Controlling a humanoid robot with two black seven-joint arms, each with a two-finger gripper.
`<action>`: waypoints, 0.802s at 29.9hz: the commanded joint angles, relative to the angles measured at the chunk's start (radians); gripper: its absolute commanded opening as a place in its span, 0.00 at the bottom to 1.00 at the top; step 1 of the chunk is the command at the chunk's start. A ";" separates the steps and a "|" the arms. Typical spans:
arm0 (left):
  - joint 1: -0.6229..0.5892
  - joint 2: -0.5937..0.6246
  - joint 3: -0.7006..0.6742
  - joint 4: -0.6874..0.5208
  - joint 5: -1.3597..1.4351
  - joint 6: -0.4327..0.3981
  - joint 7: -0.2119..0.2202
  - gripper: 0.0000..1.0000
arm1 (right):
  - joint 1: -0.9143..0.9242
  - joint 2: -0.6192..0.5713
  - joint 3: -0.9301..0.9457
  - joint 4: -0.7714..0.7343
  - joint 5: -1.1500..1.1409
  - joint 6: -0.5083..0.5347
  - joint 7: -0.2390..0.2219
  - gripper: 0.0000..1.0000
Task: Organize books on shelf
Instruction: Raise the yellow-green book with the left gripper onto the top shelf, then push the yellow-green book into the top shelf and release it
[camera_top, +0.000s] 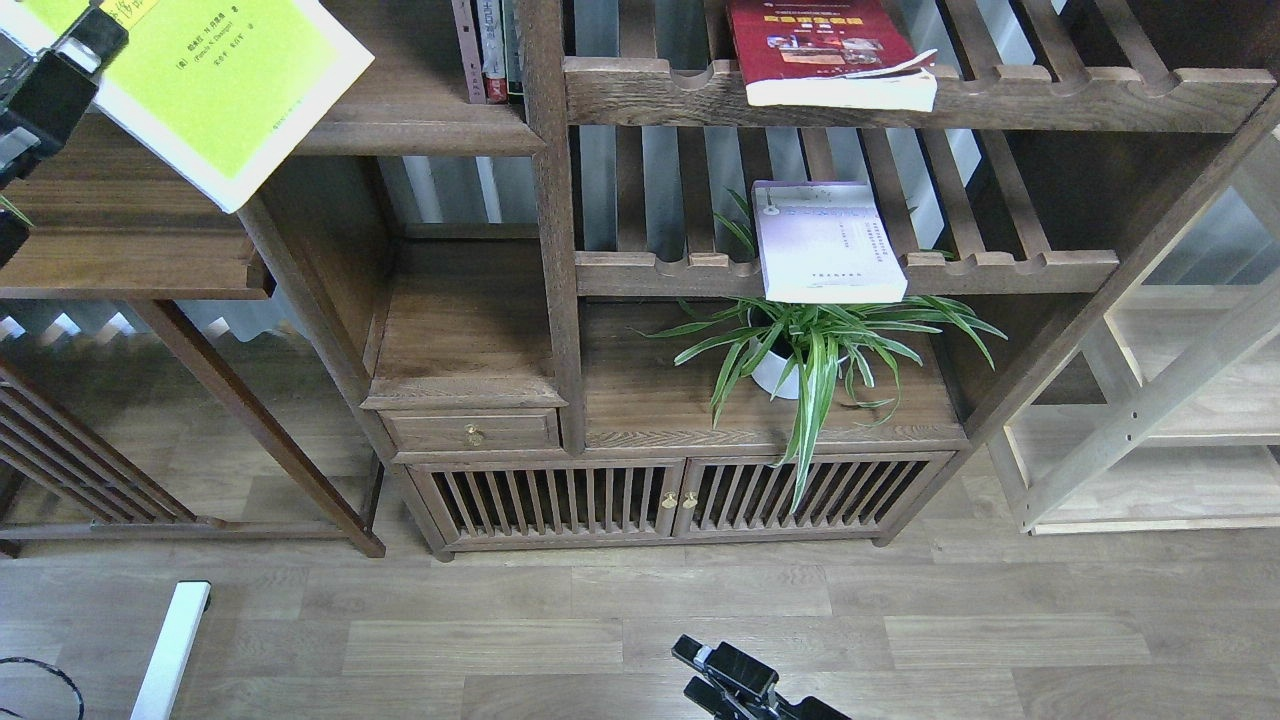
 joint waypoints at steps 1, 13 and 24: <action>-0.039 0.000 0.011 0.042 0.002 0.000 0.000 0.04 | -0.001 0.000 -0.001 0.000 0.000 0.000 0.000 0.81; -0.261 0.026 0.125 0.232 0.009 0.021 0.000 0.04 | -0.001 0.000 -0.001 0.016 0.000 0.000 0.000 0.81; -0.398 0.049 0.265 0.410 0.009 0.060 0.000 0.04 | -0.009 0.000 -0.017 0.043 0.003 0.000 0.000 0.81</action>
